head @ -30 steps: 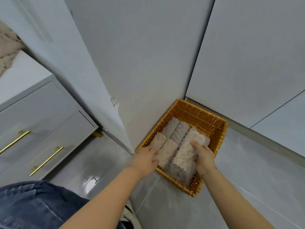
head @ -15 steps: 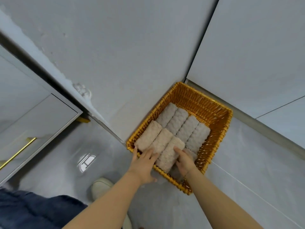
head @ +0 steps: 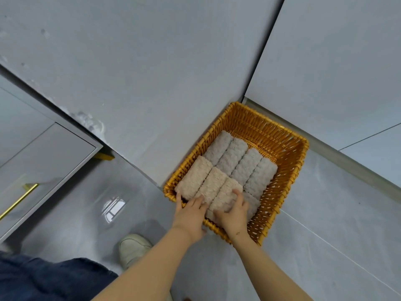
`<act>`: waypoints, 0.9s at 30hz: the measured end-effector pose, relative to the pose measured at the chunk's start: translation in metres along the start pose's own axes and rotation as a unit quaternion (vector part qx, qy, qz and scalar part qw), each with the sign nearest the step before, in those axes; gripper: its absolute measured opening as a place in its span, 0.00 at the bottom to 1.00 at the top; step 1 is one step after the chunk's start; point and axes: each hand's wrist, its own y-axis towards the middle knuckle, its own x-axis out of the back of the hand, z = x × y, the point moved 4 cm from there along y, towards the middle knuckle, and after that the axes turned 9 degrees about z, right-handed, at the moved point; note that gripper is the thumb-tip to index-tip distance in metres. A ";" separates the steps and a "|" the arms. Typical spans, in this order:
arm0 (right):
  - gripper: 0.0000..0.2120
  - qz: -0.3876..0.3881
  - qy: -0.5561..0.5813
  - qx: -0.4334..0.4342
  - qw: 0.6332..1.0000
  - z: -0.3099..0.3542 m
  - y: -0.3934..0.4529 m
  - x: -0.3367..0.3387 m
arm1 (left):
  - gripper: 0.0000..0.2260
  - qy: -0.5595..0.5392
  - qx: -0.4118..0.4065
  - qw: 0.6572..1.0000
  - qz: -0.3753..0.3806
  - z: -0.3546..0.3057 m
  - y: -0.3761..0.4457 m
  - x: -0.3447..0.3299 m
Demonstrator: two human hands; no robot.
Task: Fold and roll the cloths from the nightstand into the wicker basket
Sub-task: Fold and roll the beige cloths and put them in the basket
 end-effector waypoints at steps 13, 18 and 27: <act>0.41 0.038 -0.108 -0.023 0.993 0.008 -0.001 -0.002 | 0.27 -0.068 -0.032 0.996 -0.039 0.002 -0.013 0.010; 0.37 0.045 -0.143 0.034 0.988 0.024 -0.030 0.008 | 0.29 -0.113 -0.021 0.990 -0.076 0.006 -0.033 0.026; 0.19 0.053 -0.031 0.186 0.981 0.095 -0.108 0.031 | 0.20 -0.298 -0.050 0.945 -0.129 0.035 -0.120 0.083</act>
